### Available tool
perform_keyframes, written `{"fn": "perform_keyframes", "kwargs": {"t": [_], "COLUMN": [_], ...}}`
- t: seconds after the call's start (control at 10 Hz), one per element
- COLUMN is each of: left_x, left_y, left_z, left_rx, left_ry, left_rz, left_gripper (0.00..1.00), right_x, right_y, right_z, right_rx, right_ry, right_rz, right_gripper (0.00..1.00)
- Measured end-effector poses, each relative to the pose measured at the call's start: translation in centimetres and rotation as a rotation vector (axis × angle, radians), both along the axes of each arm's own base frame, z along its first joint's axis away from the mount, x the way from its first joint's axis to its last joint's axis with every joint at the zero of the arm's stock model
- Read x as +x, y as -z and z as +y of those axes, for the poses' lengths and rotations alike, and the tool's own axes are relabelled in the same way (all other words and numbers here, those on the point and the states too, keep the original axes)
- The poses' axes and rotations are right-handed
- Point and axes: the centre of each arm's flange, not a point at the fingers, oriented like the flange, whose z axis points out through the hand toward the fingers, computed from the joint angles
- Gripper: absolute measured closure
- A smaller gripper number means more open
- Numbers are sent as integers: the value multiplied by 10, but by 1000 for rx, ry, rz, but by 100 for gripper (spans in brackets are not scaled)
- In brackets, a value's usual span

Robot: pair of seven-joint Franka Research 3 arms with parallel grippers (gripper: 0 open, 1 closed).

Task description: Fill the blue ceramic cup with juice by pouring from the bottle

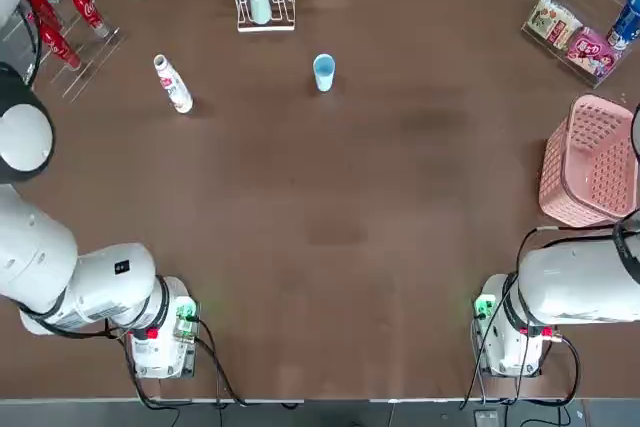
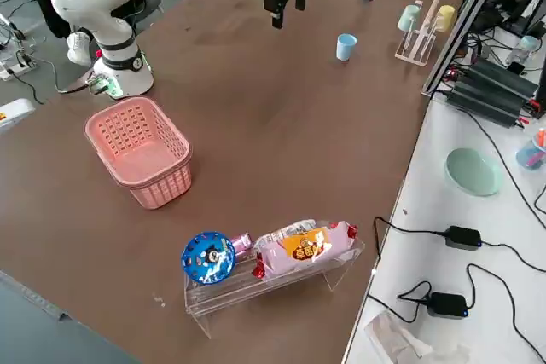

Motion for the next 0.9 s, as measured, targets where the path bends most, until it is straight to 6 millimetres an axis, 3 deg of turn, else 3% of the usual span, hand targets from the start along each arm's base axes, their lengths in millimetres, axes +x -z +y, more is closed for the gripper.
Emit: {"fn": "perform_keyframes", "kwargs": {"t": [0.3,0.7,0.9], "left_x": [-4,-12,-19], "left_y": [-4,-32,-44], "left_z": [2,22,23], "left_rx": [-3,4,9], "left_ry": [-170,-222,-243], "left_rz": [39,27,20], "left_gripper": [0,0,0], "right_x": [0,0,0], "right_y": [6,6,6], "right_z": [0,0,0], "right_rx": [-2,-1,-1], "right_ry": [-41,-43,-43], "right_rz": [12,12,10], "right_gripper": [0,0,0]}}
